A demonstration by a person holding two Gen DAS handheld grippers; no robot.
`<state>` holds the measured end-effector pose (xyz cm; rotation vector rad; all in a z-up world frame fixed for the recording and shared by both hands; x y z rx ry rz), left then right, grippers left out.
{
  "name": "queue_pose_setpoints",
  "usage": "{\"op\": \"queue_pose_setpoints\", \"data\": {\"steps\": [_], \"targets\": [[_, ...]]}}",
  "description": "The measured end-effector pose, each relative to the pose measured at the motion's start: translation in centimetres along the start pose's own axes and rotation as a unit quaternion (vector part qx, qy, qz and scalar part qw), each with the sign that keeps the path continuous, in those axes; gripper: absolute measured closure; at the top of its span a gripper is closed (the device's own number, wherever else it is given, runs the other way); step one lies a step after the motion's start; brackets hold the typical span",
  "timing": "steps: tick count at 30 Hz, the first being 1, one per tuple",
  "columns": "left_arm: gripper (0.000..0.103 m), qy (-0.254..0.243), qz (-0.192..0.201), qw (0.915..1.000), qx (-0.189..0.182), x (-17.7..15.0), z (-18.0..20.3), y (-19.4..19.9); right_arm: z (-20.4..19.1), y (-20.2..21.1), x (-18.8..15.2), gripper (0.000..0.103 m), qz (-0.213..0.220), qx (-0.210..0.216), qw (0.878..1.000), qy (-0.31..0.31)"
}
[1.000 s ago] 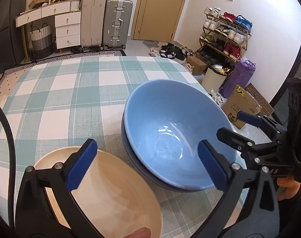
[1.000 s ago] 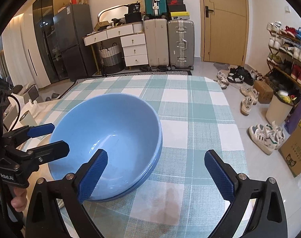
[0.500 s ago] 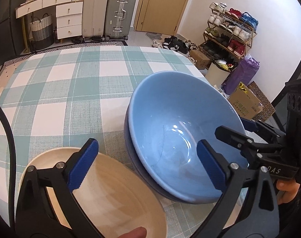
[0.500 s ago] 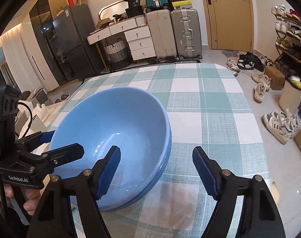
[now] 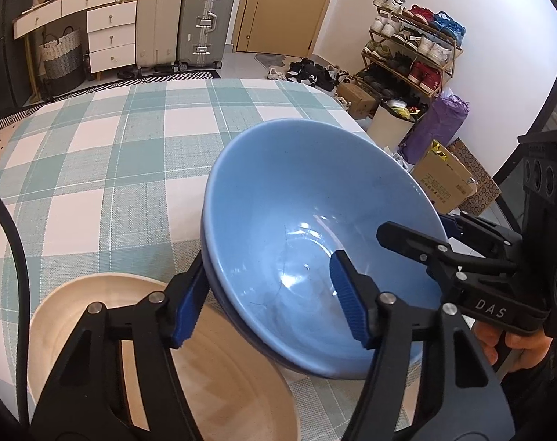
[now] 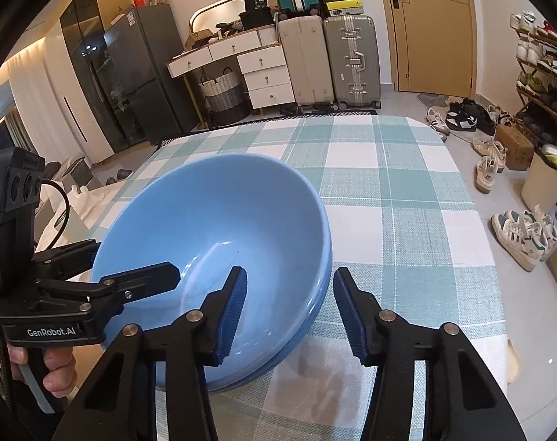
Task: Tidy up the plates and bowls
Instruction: 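Lift the stack of three blue bowls with both grippers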
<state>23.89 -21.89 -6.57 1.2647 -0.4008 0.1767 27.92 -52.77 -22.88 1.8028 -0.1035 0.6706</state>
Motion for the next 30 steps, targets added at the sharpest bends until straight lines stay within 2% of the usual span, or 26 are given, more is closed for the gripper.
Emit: {"op": "queue_pose_setpoints", "data": {"steps": [17, 23, 30], "targets": [[0.042, -0.014, 0.023, 0.9995, 0.020, 0.80, -0.16, 0.09, -0.46, 0.63, -0.12, 0.053, 0.005, -0.007, 1.000, 0.003], [0.047, -0.019, 0.029, 0.9987, 0.037, 0.70, -0.28, 0.15, -0.63, 0.63, -0.26, 0.053, 0.008, -0.025, 1.000, 0.011], [0.050, -0.021, 0.033, 0.9986, 0.035, 0.64, -0.36, 0.45, -0.48, 0.66, -0.24, 0.053, 0.009, -0.029, 1.000, 0.003]]}}
Point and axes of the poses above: each gripper's, at about its wrist camera, not at the fingertips, and y roughly against the way its jaws point, z to its right, x to its top, the point moved 8 cm from there along -y, roughly the way its jaws point, and after that the axes turned 14 degrees about -z, right-handed, at the moved point
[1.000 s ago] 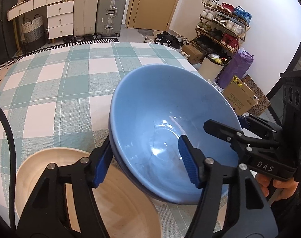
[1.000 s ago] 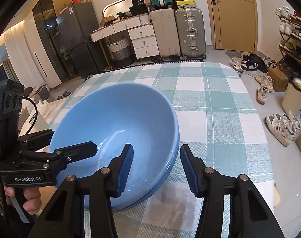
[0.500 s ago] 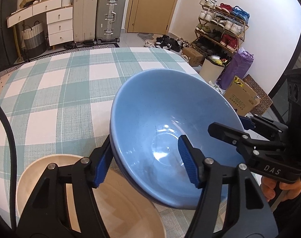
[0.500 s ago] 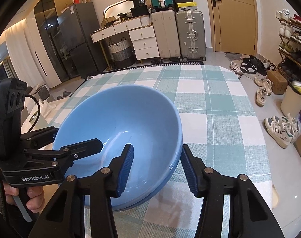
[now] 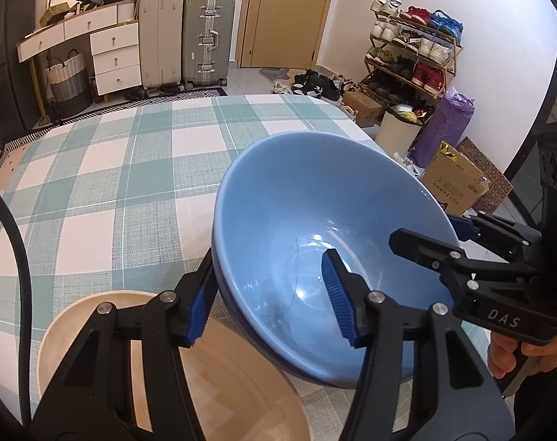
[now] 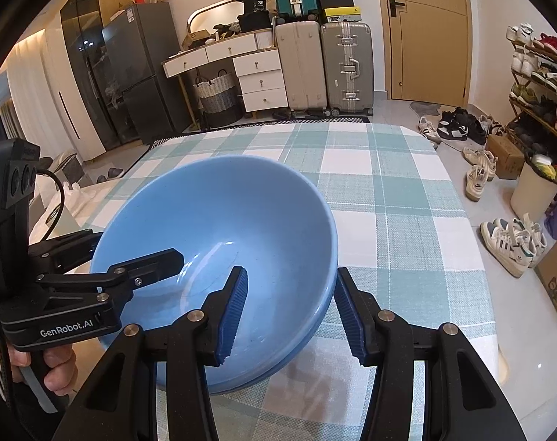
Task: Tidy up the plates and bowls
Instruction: 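Lift the stack of three blue bowls with both grippers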
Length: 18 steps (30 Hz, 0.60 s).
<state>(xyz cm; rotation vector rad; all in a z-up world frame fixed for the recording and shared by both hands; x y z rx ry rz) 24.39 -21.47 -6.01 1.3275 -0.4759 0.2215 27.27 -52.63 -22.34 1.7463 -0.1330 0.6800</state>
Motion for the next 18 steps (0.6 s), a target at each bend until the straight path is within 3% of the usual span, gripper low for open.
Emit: {"op": "queue_pose_setpoints", "data": {"steps": [18], "targets": [[0.050, -0.010, 0.009, 0.9999, -0.002, -0.5, 1.0, 1.2, 0.4, 1.0, -0.2, 0.053, 0.006, -0.009, 1.000, -0.007]]}}
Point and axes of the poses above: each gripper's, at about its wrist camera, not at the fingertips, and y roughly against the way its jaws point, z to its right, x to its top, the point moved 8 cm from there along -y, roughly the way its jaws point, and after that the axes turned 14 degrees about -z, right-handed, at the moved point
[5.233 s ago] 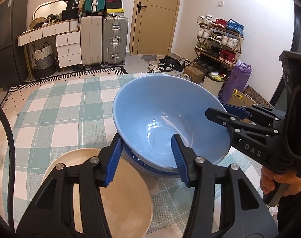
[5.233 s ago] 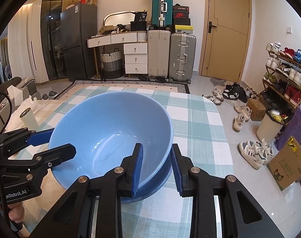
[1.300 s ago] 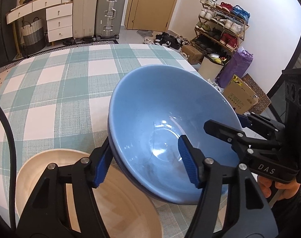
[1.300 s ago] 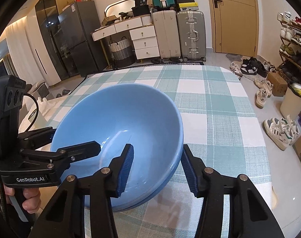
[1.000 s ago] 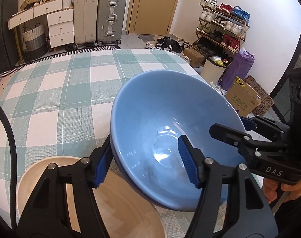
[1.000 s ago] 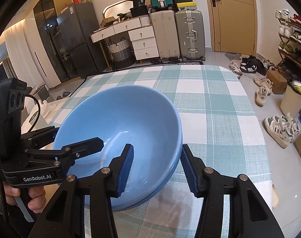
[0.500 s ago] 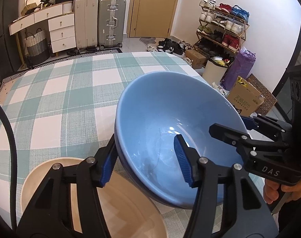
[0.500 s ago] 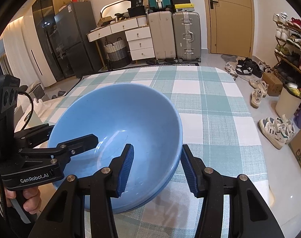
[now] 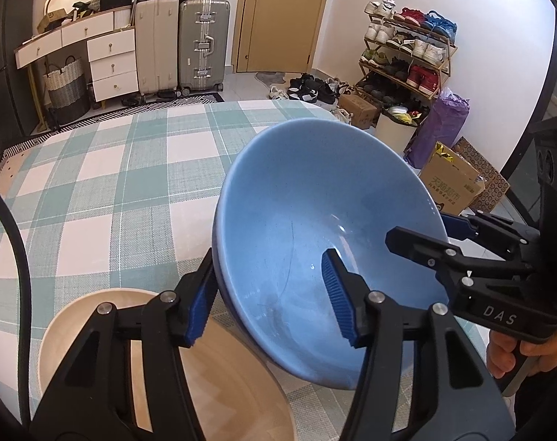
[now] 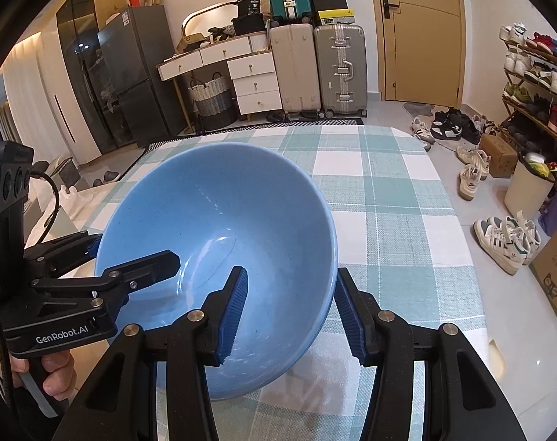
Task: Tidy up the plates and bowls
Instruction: 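Lift the stack of three blue bowls with both grippers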
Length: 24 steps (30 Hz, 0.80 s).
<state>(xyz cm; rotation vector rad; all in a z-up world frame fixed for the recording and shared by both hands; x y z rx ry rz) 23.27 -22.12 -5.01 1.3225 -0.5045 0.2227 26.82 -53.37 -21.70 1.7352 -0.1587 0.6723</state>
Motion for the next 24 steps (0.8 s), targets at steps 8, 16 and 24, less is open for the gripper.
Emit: {"op": "queue_pose_setpoints", "data": {"steps": [8, 16, 24], "targets": [[0.050, -0.001, 0.008, 1.0000, 0.002, -0.3, 0.4, 1.4, -0.3, 1.0, 0.0, 0.053, 0.008, -0.002, 1.000, -0.002], [0.050, -0.003, 0.021, 0.9998, 0.002, -0.6, 1.0, 3.2, -0.4, 1.8, 0.1, 0.053, 0.016, -0.003, 1.000, 0.000], [0.050, -0.001, 0.032, 0.9995, 0.007, -0.8, 1.5, 5.3, -0.9, 3.2, 0.1, 0.053, 0.025, -0.003, 1.000, 0.001]]}}
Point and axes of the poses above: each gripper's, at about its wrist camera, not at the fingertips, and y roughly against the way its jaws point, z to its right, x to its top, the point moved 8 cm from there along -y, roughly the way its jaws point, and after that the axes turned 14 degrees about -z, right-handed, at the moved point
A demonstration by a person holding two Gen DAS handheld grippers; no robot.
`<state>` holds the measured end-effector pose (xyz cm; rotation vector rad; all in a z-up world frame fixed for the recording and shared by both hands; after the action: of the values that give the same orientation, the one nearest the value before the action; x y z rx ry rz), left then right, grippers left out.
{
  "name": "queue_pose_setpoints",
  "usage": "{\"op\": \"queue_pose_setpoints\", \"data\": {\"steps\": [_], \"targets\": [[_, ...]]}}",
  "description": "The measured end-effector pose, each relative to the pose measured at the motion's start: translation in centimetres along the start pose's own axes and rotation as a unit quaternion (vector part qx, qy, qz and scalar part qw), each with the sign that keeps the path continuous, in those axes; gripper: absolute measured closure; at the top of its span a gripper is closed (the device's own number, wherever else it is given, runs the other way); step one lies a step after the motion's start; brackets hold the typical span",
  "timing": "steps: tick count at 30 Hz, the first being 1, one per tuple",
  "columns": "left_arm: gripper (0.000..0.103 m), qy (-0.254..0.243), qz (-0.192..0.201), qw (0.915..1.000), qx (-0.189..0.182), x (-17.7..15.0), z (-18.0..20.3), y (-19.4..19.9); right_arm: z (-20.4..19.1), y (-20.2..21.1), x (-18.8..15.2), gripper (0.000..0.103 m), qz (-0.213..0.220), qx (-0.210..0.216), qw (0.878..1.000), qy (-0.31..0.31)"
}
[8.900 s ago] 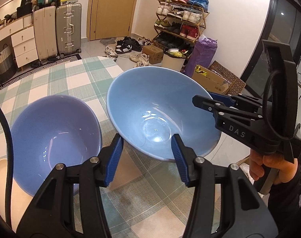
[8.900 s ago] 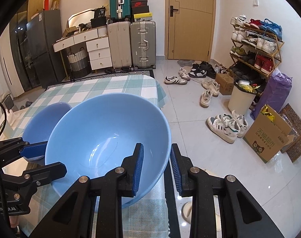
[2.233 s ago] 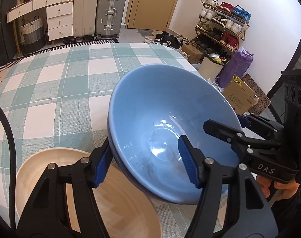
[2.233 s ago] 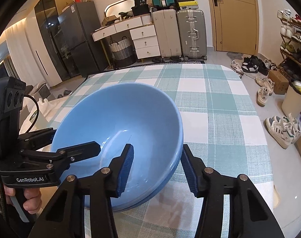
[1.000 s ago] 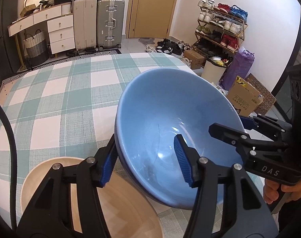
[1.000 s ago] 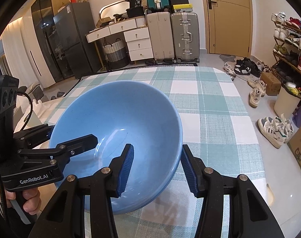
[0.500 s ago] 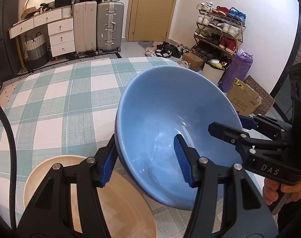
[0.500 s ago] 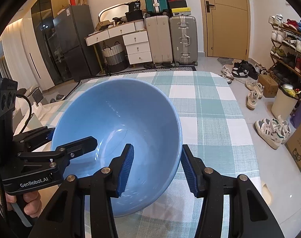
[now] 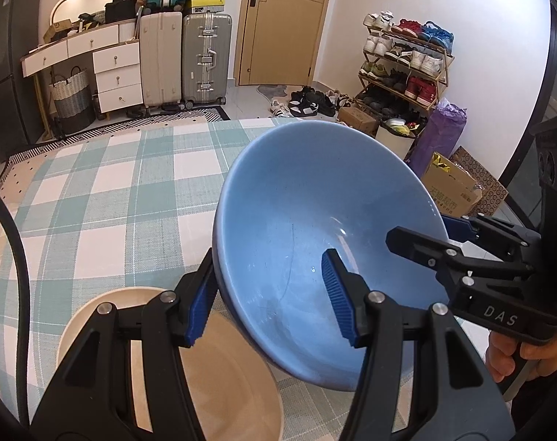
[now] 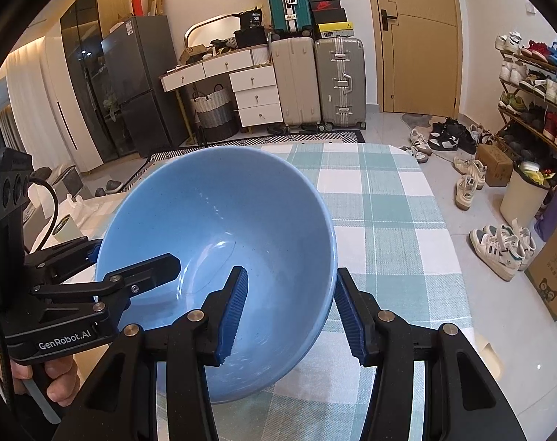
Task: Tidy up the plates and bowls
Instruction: 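Lift the stack of three blue bowls with both grippers, then carry the bowl stack with both grippers over the cream plate stack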
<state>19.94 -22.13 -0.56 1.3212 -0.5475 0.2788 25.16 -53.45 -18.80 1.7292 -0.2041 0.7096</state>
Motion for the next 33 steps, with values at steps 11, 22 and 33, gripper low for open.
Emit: {"op": "queue_pose_setpoints", "data": {"steps": [11, 22, 33], "targets": [[0.050, 0.006, 0.018, 0.9998, 0.008, -0.9, 0.0, 3.9, -1.8, 1.9, -0.1, 0.053, 0.012, 0.002, 1.000, 0.011], [0.050, 0.011, 0.035, 0.9989, 0.030, -2.2, -0.3, 8.5, -4.7, 3.9, 0.0, 0.053, 0.024, 0.009, 0.999, 0.025], [0.050, 0.032, 0.051, 0.9967, 0.054, -4.4, -2.2, 13.4, -8.7, 4.4, -0.2, 0.053, 0.024, 0.027, 0.998, 0.045]]}}
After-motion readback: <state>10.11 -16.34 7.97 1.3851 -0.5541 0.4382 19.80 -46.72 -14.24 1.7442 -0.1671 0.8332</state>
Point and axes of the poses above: each gripper's, at about its wrist camera, not at the fingertips, and y roughly against the way its jaws point, z to its right, x to its top, the point moved 8 cm from there along -y, roughly the way its jaws point, and after that the axes turned 14 degrees about -z, right-handed, at the moved point
